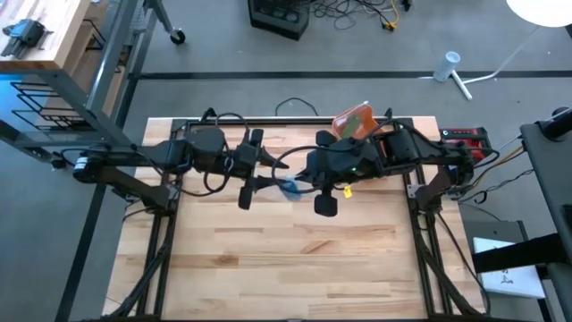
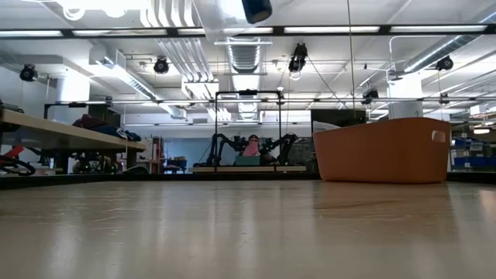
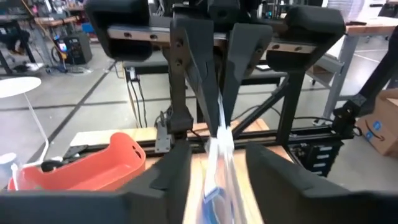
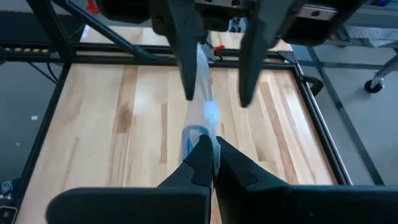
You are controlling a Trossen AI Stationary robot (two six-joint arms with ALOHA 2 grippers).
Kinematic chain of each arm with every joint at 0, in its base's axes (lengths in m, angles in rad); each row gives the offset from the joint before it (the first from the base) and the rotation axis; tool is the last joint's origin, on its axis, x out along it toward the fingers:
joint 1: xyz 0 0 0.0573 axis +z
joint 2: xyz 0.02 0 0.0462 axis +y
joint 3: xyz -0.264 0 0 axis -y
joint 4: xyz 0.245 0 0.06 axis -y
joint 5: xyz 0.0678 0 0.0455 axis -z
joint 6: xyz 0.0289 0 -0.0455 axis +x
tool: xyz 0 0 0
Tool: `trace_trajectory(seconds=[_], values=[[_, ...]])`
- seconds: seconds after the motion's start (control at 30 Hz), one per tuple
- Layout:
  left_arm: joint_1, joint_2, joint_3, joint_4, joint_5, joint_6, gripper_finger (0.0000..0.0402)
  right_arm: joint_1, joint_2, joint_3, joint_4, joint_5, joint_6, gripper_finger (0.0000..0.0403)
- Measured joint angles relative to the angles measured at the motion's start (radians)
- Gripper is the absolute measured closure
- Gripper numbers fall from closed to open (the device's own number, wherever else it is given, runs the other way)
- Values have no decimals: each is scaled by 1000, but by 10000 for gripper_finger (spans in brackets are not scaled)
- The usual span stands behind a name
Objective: Roll bandage
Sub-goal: Close the transparent zip bag
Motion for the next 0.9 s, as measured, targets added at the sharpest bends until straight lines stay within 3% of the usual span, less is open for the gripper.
trace_trajectory(seconds=[0.13, 0.27, 0.77, 0.9], values=[[-1, 29, 0, 41, 0, 20, 222, 0, 0, 0, 3, -15, 1, 403], [-1, 53, 0, 77, 0, 8, 222, 0, 2, 0, 6, -19, 20, 403], [-2, 66, -1, 103, 17, -32, 383, -1, 5, 0, 6, -14, 54, 403], [-2, 62, -1, 94, 20, -34, 387, -1, 5, 0, 7, -16, 56, 403]])
